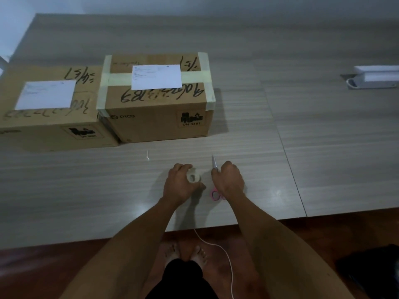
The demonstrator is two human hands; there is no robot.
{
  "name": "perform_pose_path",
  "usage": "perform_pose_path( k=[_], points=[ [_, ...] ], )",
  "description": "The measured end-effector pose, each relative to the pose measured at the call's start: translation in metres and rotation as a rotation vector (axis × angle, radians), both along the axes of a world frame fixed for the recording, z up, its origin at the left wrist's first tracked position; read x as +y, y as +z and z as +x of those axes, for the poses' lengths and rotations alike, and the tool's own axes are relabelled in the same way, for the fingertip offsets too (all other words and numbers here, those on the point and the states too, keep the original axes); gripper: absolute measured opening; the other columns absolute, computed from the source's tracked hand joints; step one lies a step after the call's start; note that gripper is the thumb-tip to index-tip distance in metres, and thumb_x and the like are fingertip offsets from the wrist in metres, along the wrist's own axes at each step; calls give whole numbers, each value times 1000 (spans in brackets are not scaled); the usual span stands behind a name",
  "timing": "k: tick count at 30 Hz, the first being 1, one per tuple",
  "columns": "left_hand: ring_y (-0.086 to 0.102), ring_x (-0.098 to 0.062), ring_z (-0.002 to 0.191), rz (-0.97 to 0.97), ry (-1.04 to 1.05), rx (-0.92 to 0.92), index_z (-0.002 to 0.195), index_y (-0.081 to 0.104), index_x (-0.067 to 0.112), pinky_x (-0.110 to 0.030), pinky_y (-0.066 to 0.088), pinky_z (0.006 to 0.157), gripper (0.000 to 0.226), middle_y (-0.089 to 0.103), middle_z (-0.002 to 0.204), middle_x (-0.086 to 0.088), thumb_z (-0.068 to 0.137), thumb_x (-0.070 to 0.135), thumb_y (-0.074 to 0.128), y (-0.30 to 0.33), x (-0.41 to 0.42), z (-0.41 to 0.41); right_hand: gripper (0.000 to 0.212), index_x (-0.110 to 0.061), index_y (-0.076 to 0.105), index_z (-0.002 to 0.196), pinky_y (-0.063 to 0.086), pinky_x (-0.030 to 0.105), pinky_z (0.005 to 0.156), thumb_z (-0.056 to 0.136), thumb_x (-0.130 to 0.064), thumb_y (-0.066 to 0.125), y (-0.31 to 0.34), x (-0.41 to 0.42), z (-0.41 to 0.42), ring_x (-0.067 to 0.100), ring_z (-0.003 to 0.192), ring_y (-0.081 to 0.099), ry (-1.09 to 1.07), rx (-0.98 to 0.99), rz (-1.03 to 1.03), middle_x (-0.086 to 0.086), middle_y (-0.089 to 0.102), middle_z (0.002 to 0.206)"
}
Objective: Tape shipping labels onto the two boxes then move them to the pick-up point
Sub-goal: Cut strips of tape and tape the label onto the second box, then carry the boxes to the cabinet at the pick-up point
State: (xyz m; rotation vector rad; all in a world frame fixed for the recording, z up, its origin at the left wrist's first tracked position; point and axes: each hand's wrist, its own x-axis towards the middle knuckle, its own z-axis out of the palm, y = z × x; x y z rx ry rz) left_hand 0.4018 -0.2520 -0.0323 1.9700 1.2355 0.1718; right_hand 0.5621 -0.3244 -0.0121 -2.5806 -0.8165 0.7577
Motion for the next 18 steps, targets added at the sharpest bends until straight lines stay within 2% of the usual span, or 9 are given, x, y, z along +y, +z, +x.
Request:
perform_pose_path(
  k=[2,6,10,15,18],
  points=[
    [48,-27,129,24,29,-22,143,55,12,-34,40,105,74,51,140,-7,83,45,82,12,7,0,42,-5,59,121,53,41,88,99,-41,57,9,9,4,36,110,62,7,7,79,16,62,120],
    [46,-25,135,111,190,-94,144,52,14,-42,43,111,66,49,147,-5,93,53,68,52,32,-5,44,-3,56,133,47,41,99,103,-36,57,38,36,10,34,121,57,61,54,314,17,55,133],
    [40,-29,143,213,300,-105,148,48,10,-46,40,114,70,42,155,-10,96,55,63,88,63,-21,53,-1,47,142,44,45,104,105,-39,53,75,66,10,35,129,50,110,34,466,19,48,142],
    [39,-29,143,429,404,-150,142,52,8,-42,36,115,58,40,155,-13,98,43,65,123,97,-39,58,-1,42,140,41,43,102,102,-42,56,106,101,13,36,132,43,84,-60,574,18,43,142],
    [36,-33,144,482,499,-112,144,50,10,-48,36,117,60,40,155,-14,96,44,65,137,116,-47,63,0,39,145,41,45,104,100,-40,59,115,118,16,37,134,40,80,-72,554,19,40,146]
  ],
)
